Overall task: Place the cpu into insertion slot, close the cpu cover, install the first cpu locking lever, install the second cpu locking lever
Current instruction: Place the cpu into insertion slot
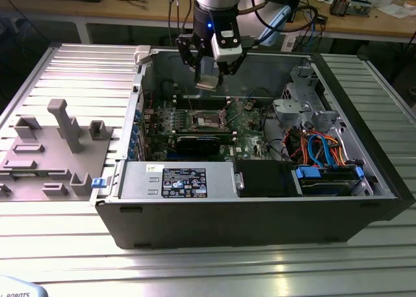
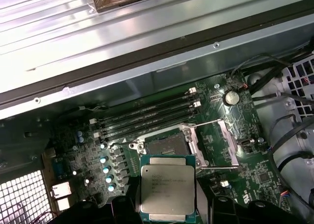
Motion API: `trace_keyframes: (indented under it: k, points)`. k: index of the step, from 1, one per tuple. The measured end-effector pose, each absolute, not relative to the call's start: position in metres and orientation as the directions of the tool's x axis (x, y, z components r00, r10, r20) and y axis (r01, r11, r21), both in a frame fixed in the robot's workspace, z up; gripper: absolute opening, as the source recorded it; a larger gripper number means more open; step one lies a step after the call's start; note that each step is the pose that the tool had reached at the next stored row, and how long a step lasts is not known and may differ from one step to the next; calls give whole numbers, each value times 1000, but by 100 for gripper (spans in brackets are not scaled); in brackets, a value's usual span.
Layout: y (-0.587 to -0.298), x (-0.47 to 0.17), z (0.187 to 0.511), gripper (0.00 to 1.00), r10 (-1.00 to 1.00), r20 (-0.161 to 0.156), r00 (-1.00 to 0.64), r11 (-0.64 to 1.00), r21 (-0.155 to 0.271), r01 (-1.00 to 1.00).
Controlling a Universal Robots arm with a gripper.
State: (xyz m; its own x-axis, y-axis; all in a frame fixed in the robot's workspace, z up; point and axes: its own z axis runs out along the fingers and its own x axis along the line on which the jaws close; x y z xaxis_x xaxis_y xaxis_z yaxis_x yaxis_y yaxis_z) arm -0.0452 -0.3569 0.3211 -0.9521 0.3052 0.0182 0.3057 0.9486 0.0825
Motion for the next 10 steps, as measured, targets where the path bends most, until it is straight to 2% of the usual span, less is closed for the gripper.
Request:
trace_keyframes:
  k: [10]
  points:
    - [-357,-45,321,54,346,18,-938,934,82,346]
